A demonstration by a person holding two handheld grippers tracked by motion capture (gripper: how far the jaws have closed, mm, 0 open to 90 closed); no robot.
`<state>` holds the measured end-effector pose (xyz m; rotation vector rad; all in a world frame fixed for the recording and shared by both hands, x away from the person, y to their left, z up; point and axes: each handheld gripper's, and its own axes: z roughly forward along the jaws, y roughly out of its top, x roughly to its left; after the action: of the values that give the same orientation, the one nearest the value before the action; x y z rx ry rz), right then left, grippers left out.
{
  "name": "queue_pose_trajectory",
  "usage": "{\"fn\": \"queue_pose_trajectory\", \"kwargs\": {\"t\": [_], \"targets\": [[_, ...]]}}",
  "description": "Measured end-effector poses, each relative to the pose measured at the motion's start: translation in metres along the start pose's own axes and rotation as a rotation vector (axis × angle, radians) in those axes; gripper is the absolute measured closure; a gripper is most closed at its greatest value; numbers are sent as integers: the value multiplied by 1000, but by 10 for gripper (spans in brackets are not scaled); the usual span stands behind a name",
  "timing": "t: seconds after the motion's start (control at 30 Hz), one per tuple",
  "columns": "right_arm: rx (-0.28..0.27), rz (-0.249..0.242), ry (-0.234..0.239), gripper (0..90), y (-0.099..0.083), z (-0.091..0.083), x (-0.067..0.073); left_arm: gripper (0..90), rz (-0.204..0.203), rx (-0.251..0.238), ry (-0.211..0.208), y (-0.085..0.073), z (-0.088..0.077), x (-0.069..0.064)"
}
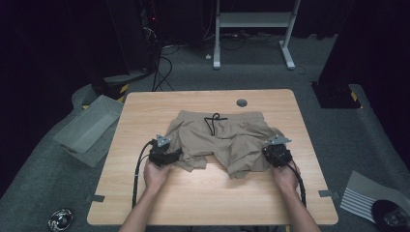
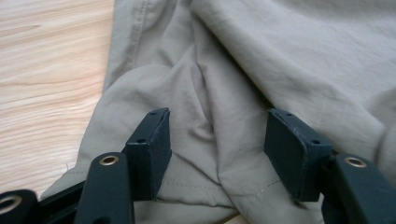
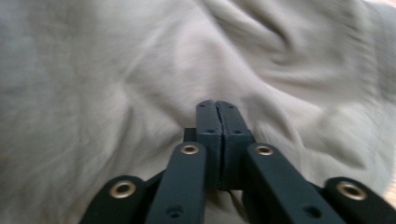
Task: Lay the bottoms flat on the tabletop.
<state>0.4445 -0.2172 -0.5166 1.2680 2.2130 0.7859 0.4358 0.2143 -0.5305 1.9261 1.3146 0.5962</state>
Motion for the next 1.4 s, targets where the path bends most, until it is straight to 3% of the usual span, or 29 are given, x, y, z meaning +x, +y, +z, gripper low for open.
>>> {"fn": "queue_pose_trajectory", "kwargs": {"t": [0.07,0.13,0.23,0.33,0.47,0.57,0.77,0.97,1.07,1.2,1.4], "targets": [[4,60,5,655,1,0,-4,400,-12,7,8,3,2,5],[-39,100,38,584,0,-6,0,396,-21,16,11,5,3,7],[-122,95,62,537,-5,-17,15,364,-43,18,3,6,-2,7],[-78,49,41,515,-12,-9,25,341,-26,-19,-3,9,-18,2],[-86,88,55,488,-16,-4,20,348,12,-44,-15,8,-45,-10],[-82,72,46,469,-15,-4,21,374,38,-21,-18,-4,-54,-19],[-81,77,41,456,-15,-4,21,433,35,65,-29,-27,-40,-31],[-82,73,33,452,-15,-4,22,414,-30,43,-28,-20,-30,-32],[-83,72,32,450,-15,-4,22,416,-29,46,-3,-17,-26,-33],[-82,71,29,450,-15,-4,22,517,-22,29,26,-16,-22,-31],[-82,72,31,450,-15,-4,22,788,16,45,-12,-14,-24,-28]]}}
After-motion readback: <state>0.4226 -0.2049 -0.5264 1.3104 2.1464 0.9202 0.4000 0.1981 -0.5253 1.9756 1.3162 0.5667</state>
